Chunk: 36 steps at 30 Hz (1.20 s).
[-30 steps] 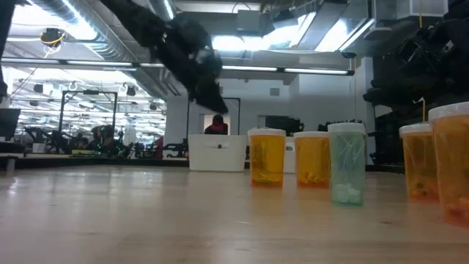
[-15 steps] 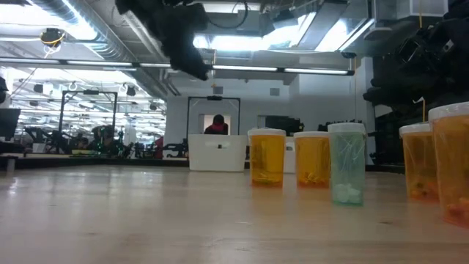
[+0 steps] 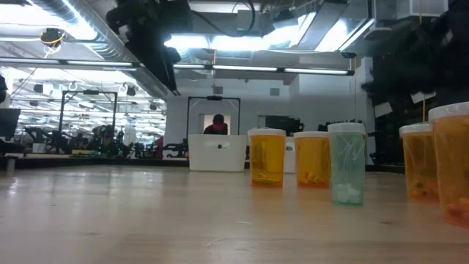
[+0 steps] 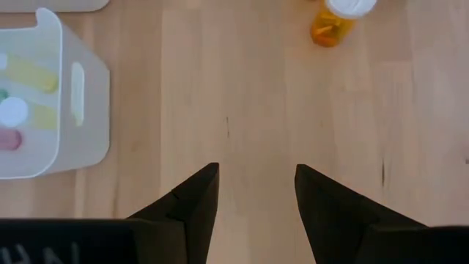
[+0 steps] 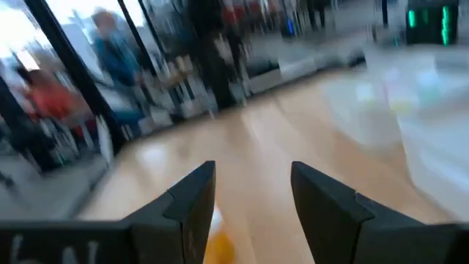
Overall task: Pick and place medicine bottles into bin by pill shape (circle, oval)
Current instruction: Put the orange capsule bottle into the white right bin
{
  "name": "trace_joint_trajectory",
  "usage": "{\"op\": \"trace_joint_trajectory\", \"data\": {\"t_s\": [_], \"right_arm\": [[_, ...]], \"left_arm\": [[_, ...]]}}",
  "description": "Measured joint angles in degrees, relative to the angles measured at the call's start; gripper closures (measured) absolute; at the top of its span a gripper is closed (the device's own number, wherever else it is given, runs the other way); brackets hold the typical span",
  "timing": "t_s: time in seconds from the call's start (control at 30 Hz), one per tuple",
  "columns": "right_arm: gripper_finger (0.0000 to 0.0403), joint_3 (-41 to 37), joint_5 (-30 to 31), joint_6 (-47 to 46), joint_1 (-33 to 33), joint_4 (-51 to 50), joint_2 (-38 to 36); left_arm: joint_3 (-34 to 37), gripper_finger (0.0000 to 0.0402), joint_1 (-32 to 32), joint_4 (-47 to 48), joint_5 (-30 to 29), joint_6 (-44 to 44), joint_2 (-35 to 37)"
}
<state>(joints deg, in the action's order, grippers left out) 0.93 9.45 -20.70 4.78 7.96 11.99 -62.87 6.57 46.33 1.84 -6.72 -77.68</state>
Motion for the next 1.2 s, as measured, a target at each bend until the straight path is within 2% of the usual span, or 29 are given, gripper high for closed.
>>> {"op": "trace_joint_trajectory", "data": {"t_s": [0.1, 0.2, 0.33, 0.53, 0.7, 1.0, 1.2], "right_arm": [[0.0222, 0.60, -1.61, 2.38, 0.00, 6.83, -0.04], [0.0222, 3.64, -2.00, 5.89, 0.02, 5.27, 0.27], [0.0222, 9.18, -2.03, 7.73, 0.02, -1.48, 3.22], [0.0222, 18.54, -1.97, 6.16, 0.01, -14.95, 12.35], [0.0218, 24.00, -1.97, 6.11, 0.02, -19.04, 20.55], [0.0161, 25.62, -1.97, 6.32, 0.02, -18.51, 31.33], [0.0151, 25.62, -2.39, 6.43, 0.00, -14.92, 36.62]], "left_arm": [[0.00, 0.0231, -0.44, 0.31, -1.02, 0.03, -0.01], [0.00, 0.0231, -0.42, 1.15, -1.24, 0.08, -0.01], [0.00, 0.0231, -0.42, 1.25, -1.24, 0.32, -0.03], [0.00, 0.0231, -0.39, 1.28, -1.22, 0.34, -0.03], [0.00, 0.0231, -0.39, 1.64, -1.21, 0.32, -0.03], [0.00, 0.0231, -0.37, 2.73, -1.19, 0.21, -0.05], [0.00, 0.0231, -0.37, 3.88, -1.45, -0.53, -0.05]]}}
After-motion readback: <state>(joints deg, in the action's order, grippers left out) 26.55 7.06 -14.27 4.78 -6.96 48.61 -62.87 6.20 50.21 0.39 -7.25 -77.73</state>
